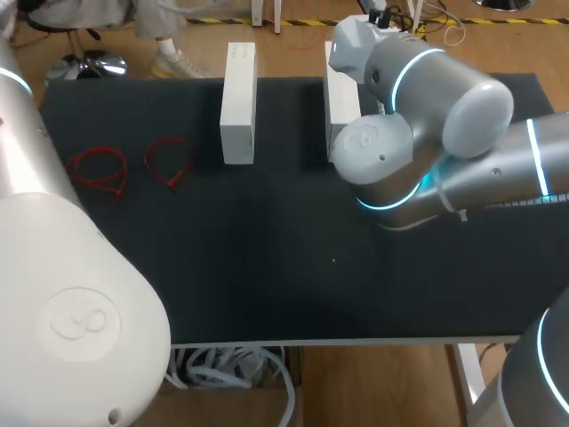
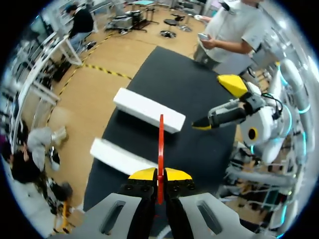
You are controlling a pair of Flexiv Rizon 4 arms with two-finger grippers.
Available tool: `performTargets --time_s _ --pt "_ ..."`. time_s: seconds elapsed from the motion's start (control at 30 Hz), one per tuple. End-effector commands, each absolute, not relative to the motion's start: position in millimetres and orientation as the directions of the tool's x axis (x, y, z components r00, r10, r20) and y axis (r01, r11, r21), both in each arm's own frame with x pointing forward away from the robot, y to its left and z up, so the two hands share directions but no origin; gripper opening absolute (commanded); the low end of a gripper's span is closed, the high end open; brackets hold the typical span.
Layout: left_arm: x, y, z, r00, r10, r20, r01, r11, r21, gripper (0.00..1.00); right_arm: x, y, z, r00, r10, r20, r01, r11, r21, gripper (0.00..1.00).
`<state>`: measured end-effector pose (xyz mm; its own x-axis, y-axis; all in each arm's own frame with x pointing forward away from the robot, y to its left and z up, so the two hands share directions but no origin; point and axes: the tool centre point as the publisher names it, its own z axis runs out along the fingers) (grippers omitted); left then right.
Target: Grab the tape and strap the tape.
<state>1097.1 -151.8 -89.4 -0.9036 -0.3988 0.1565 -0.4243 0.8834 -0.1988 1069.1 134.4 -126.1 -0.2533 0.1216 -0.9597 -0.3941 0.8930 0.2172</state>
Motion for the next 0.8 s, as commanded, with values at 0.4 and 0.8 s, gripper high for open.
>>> performTargets --time_s 0.4,0.8 --pt "961 29 -100 -0.594 -0.784 0.18 -0.804 0.581 -0.124 0.0 1068 132 -122 -0.287 0.103 -0.953 -0.396 0.893 0.216 1.0" --pt "961 29 -100 -0.594 -0.784 0.18 -0.804 0.581 -0.124 1.0 1068 132 -122 -0.287 0.103 -0.953 -0.396 0.893 0.216 1.0"
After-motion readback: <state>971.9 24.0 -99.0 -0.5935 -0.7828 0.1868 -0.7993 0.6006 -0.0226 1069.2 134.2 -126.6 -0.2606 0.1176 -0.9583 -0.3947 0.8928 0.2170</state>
